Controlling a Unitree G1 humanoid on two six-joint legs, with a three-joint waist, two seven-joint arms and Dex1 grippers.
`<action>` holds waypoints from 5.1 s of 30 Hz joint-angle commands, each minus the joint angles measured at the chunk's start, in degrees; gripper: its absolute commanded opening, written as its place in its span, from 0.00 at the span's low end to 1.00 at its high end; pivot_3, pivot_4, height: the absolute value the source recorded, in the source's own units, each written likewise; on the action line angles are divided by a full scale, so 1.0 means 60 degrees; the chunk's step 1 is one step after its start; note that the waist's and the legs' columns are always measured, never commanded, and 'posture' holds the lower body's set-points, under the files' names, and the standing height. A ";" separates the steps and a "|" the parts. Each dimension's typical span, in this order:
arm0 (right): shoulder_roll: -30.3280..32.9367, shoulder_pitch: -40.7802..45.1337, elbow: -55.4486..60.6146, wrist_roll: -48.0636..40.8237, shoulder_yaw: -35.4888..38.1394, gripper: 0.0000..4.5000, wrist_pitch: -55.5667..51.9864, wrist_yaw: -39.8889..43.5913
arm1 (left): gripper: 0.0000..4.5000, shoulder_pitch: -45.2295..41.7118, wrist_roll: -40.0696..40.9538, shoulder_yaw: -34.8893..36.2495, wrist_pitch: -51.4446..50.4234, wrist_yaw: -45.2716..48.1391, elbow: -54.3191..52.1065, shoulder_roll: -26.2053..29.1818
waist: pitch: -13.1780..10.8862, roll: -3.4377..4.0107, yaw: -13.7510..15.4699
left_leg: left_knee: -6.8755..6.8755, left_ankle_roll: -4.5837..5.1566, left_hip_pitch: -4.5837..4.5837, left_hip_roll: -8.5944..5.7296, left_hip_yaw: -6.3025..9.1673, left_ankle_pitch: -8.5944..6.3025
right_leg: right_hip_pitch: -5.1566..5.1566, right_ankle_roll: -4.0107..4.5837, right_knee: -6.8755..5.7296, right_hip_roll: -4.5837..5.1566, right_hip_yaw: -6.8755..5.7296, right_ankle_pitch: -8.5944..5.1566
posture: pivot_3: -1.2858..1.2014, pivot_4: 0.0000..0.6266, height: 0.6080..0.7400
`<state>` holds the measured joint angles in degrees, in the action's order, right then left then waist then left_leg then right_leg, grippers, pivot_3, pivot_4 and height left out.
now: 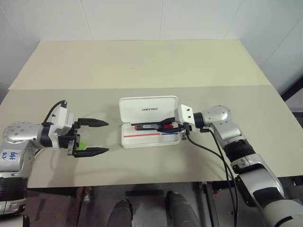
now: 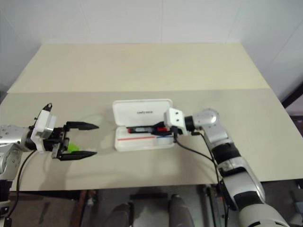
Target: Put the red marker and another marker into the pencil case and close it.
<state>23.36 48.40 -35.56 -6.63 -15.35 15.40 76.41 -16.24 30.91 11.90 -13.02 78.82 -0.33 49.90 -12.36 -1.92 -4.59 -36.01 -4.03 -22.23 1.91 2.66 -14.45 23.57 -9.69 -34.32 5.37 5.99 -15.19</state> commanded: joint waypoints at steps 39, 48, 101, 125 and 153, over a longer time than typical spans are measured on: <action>0.3399 -0.3805 0.8333 -0.4901 0.4370 0.99 -0.6603 -0.1508 | 1.00 0.2552 -0.0838 0.1676 -0.0762 -0.7547 -0.3884 -0.3295 | 0.0001 -0.0002 0.0231 | -0.0015 -0.0018 0.0008 -0.0001 0.0005 -0.0015 | -0.0018 0.0002 0.0018 0.0008 -0.0002 -0.0025 | 0.52 0.24 1.00; 0.3853 -0.4281 0.8418 -0.4328 0.3894 0.99 -0.5854 -0.0768 | 1.00 0.3513 -0.1674 0.1718 -0.3302 -1.1417 -0.5883 -0.4665 | 0.0006 -0.0014 0.0268 | -0.0031 -0.0011 -0.0002 -0.0006 0.0000 -0.0010 | -0.0040 0.0049 0.0080 0.0009 0.0002 -0.0033 | 0.52 0.24 1.00; 0.3092 -0.3401 0.8069 -0.4405 0.3226 1.00 -0.5497 -0.1064 | 0.22 0.2127 -0.3260 0.2293 -0.8955 -1.4832 -0.6852 -0.7291 | 0.0022 -0.0057 0.0307 | -0.0043 -0.0010 -0.0012 -0.0009 0.0005 -0.0006 | -0.0047 0.0118 0.0116 0.0004 0.0002 -0.0045 | 0.52 0.24 1.00; 0.3806 -0.4111 0.7710 -0.4132 0.4078 1.00 -0.5121 -0.1235 | 0.22 -0.0193 -0.0823 0.1999 -0.2658 -0.9508 -0.4236 -0.4853 | 0.0021 -0.0059 0.0491 | -0.0022 -0.0012 -0.0015 -0.0007 0.0001 -0.0004 | -0.0042 0.0121 0.0131 0.0003 -0.0001 -0.0039 | 0.52 0.24 1.00; 0.4451 -0.6478 1.1394 -0.5937 0.5906 1.00 -0.6796 -0.3025 | 0.22 -0.2143 -0.1868 -0.3305 0.0070 -0.0999 -0.0241 -0.1978 | 0.0017 -0.0052 0.0448 | -0.0001 0.0004 -0.0017 0.0001 -0.0004 -0.0009 | -0.0018 0.0098 0.0100 0.0000 0.0001 -0.0033 | 0.52 0.24 1.00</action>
<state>49.95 9.69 30.90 -42.14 18.35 -26.39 59.19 -29.04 20.69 -7.51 -13.70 72.21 -1.32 37.29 -12.26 -2.23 -1.90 -36.02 -4.01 -22.34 1.92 2.64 -14.51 23.46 -9.08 -33.72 5.37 6.00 -15.41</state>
